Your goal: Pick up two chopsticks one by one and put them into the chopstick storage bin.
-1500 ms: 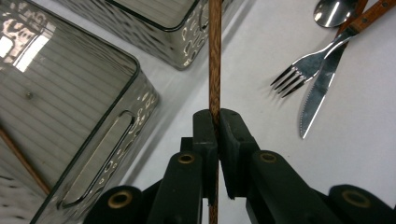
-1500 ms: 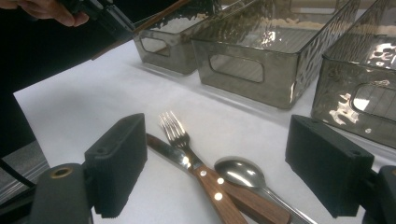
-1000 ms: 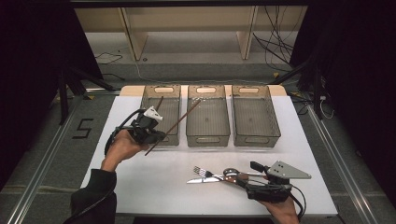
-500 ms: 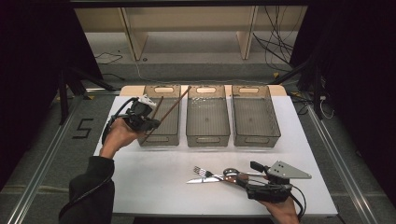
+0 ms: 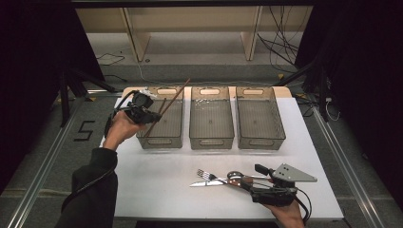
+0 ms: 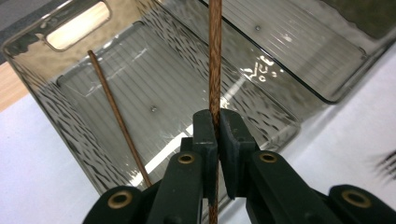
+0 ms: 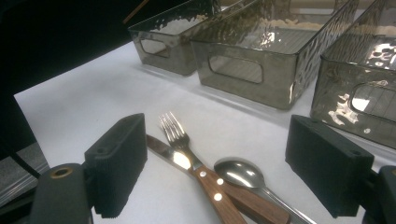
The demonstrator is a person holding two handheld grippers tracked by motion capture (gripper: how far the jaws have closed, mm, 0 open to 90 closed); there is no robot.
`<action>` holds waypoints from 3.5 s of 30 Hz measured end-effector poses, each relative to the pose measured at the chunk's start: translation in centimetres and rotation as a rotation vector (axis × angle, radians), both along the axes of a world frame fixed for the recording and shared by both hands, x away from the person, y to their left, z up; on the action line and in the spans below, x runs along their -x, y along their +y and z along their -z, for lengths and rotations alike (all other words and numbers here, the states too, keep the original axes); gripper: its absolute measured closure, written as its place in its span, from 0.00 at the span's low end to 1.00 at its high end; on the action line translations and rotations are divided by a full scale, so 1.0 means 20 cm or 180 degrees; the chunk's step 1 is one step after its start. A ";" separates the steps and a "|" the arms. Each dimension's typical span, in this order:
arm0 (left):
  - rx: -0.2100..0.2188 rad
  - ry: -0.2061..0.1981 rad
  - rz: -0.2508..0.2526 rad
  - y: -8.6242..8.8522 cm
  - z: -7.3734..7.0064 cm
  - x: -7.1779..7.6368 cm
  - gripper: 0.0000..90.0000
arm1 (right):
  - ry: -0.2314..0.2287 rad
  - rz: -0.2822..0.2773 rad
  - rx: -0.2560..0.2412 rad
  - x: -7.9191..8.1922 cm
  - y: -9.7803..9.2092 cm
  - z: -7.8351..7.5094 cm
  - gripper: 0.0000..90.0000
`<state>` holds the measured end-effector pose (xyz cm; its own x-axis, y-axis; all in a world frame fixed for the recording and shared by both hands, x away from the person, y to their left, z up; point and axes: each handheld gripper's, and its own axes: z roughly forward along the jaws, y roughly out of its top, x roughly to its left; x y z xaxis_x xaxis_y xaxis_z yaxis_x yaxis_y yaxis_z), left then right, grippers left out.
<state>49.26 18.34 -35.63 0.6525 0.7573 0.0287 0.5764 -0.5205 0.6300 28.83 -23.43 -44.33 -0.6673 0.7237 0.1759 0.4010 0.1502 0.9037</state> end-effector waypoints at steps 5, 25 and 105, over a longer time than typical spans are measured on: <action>0.0048 -0.0015 -0.0101 0.02 0.02 -0.05 0.95 | -0.0001 -0.0002 -0.0003 0.00 0.00 0.00 0.24; 0.0106 0.0058 -0.0430 0.07 0.14 -0.15 0.94 | 0.0004 -0.0007 -0.0009 0.00 0.00 0.00 0.24; 0.1164 -0.0233 -0.0059 0.04 0.30 0.47 0.21 | 0.0138 -0.0122 0.0318 -0.01 0.04 0.00 0.24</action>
